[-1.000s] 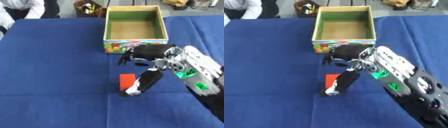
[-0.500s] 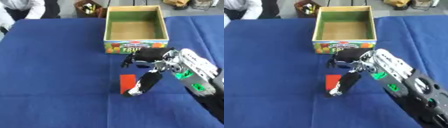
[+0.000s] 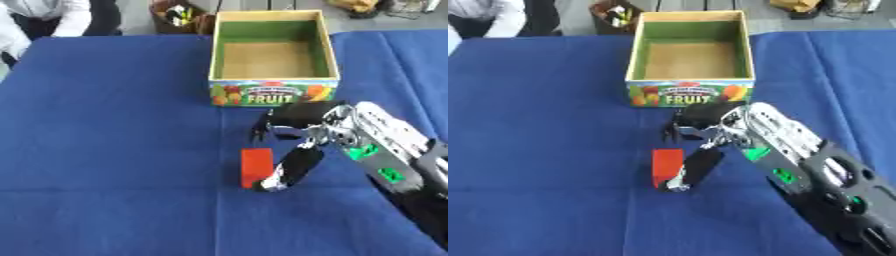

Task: Pick up objects on the table and place them in the box.

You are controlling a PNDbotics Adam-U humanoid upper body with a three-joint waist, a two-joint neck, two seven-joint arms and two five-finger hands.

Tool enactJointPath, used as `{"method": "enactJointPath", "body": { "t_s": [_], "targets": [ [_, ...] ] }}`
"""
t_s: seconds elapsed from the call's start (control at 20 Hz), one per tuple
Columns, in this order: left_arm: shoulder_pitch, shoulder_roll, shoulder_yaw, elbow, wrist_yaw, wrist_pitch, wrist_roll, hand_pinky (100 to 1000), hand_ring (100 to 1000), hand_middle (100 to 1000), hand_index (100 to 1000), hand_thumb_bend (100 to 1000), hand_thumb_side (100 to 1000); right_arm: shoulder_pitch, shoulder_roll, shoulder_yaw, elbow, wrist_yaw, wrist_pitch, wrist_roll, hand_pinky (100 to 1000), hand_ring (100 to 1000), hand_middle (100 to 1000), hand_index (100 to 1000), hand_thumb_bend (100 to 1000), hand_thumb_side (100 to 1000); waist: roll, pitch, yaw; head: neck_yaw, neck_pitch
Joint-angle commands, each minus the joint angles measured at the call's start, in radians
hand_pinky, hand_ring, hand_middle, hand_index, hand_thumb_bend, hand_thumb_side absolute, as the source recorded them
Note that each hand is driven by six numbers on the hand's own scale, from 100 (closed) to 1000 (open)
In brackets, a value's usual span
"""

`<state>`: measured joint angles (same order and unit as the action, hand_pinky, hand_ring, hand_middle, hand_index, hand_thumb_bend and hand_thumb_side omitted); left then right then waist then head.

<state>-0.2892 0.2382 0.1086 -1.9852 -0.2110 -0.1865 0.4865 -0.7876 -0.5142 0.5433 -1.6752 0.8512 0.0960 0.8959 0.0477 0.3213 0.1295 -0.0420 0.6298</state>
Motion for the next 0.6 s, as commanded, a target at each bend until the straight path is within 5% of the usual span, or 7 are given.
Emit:
{"method": "enactJointPath", "body": {
  "t_s": [0.05, 0.6],
  "targets": [
    [-0.009, 0.019, 0.0, -0.015, 0.003, 0.0, -0.002, 388, 743, 648, 713, 100, 1000, -0.01, -0.003, -0.001, 0.009, 0.015, -0.004, -0.015, 810, 853, 713, 859, 478, 667, 0.001, -0.015, 0.002, 0.0, -0.013],
    [-0.013, 0.018, -0.001, -0.015, 0.004, -0.001, -0.004, 388, 744, 649, 712, 100, 1000, -0.004, 0.012, 0.007, 0.067, 0.043, -0.016, -0.078, 790, 824, 622, 790, 421, 646, 0.002, -0.009, 0.011, -0.003, -0.014]
  ]
}}
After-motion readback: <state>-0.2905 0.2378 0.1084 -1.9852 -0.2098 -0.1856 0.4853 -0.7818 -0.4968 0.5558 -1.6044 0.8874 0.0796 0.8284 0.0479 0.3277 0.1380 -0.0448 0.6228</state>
